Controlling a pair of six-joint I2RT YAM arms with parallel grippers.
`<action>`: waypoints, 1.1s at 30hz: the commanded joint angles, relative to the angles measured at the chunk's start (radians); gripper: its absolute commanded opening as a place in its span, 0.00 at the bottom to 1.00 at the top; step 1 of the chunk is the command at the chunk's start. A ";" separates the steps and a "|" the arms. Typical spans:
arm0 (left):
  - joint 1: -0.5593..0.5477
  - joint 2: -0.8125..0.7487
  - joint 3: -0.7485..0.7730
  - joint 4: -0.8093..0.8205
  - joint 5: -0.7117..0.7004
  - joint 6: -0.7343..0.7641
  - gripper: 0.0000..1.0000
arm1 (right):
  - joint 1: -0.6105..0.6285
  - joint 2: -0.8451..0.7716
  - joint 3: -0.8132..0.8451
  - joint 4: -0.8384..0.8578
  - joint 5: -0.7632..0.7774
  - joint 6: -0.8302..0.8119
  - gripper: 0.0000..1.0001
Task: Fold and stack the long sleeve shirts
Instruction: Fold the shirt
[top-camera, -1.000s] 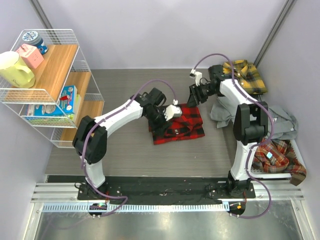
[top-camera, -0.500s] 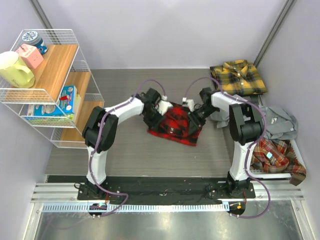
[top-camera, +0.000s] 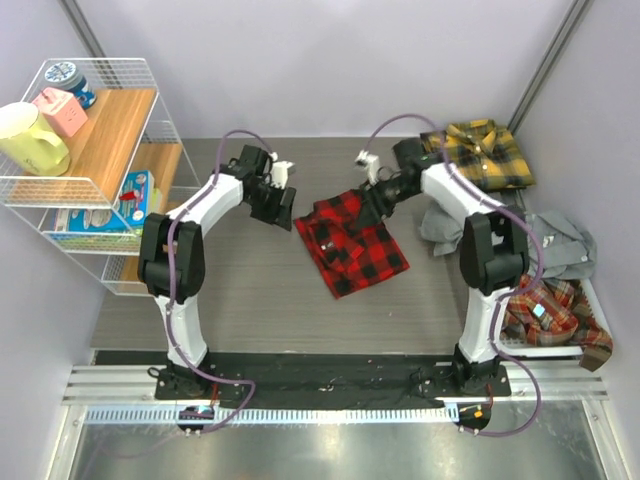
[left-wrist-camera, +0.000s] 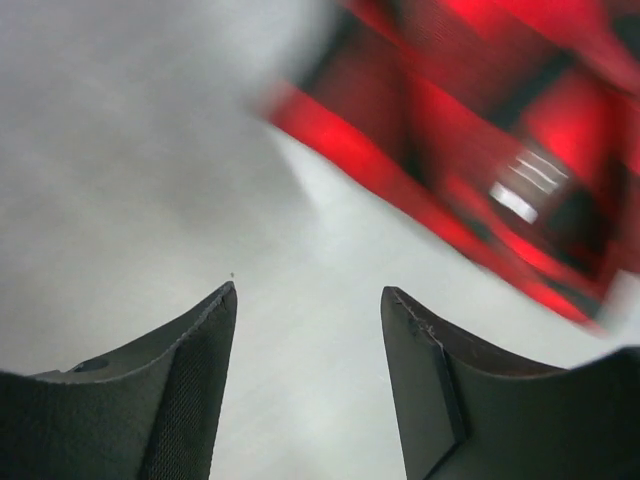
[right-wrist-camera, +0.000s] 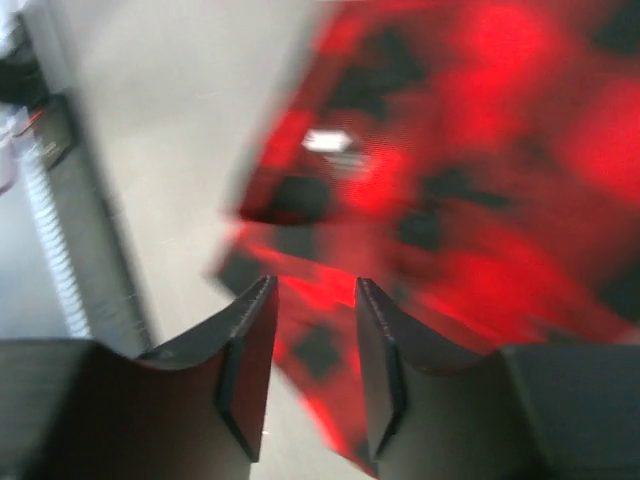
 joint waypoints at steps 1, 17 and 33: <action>-0.084 -0.131 -0.125 -0.020 0.185 -0.105 0.58 | -0.045 0.081 0.053 -0.038 0.131 -0.102 0.39; -0.081 0.171 -0.007 0.200 0.271 -0.249 0.48 | 0.167 -0.005 -0.315 0.075 0.041 -0.043 0.34; 0.054 0.023 0.093 -0.075 0.346 -0.022 0.64 | -0.110 0.024 0.025 0.050 0.097 0.123 0.57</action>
